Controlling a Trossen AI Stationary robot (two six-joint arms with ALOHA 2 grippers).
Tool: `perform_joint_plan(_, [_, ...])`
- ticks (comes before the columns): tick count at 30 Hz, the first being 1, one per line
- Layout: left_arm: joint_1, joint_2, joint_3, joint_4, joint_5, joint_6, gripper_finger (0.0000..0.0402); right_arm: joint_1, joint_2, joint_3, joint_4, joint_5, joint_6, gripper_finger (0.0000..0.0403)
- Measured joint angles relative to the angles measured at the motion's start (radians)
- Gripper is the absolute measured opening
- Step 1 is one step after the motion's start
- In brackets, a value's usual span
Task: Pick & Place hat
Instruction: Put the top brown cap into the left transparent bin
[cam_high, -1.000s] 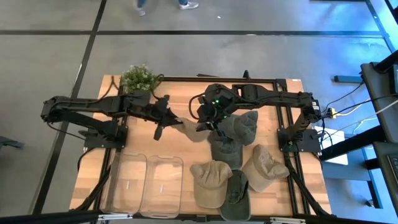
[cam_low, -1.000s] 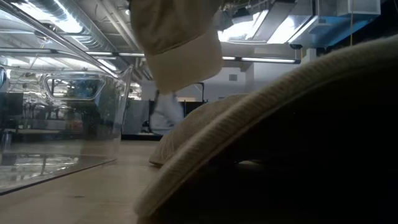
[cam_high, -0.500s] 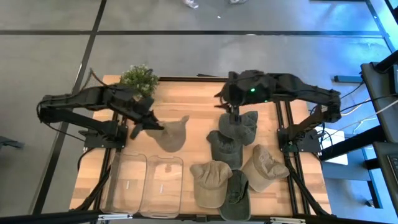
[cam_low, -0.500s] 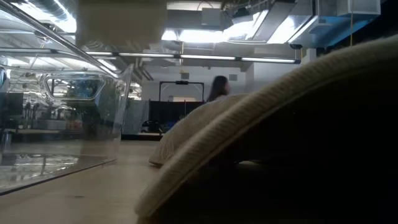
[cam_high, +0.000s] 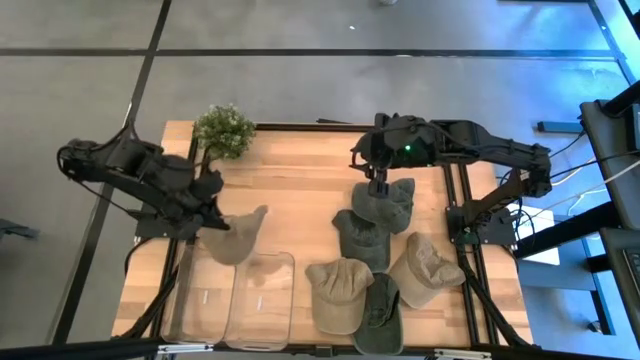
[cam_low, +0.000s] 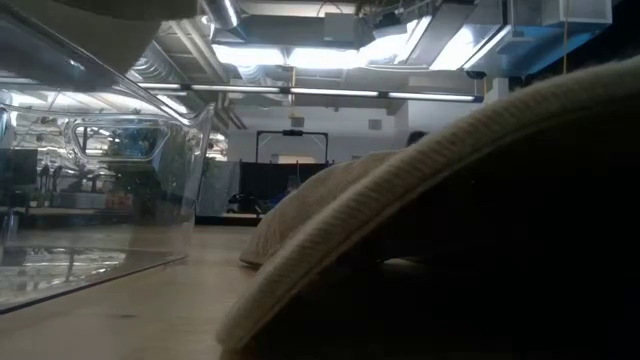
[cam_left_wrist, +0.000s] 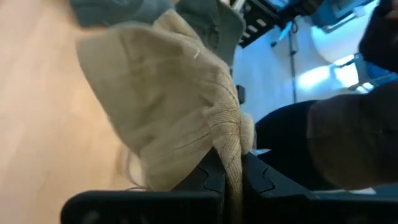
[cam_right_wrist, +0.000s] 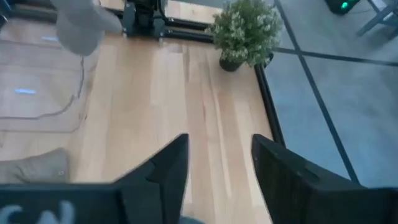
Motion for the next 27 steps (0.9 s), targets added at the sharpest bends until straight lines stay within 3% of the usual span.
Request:
perform_joint_plan(8, [-0.242, -0.062, -0.058, 0.008, -0.159, -0.244, 0.0003, -0.002, 0.000, -0.071, 0.038, 0.005, 0.006, 0.0174])
perform_joint_plan(14, [-0.404, -0.055, -0.102, 0.003, -0.214, -0.373, 0.0003, -0.024, 0.001, -0.103, 0.112, 0.015, 0.011, 0.0174])
perform_joint_plan(21, [-0.532, -0.062, -0.185, -0.045, -0.334, -0.483, 0.0003, -0.045, 0.001, -0.103, 0.124, 0.015, 0.089, 0.0174])
perform_joint_plan(27, [-0.580, -0.061, -0.258, -0.112, -0.356, -0.577, 0.0005, -0.044, 0.001, -0.103, 0.124, 0.010, 0.112, 0.0174])
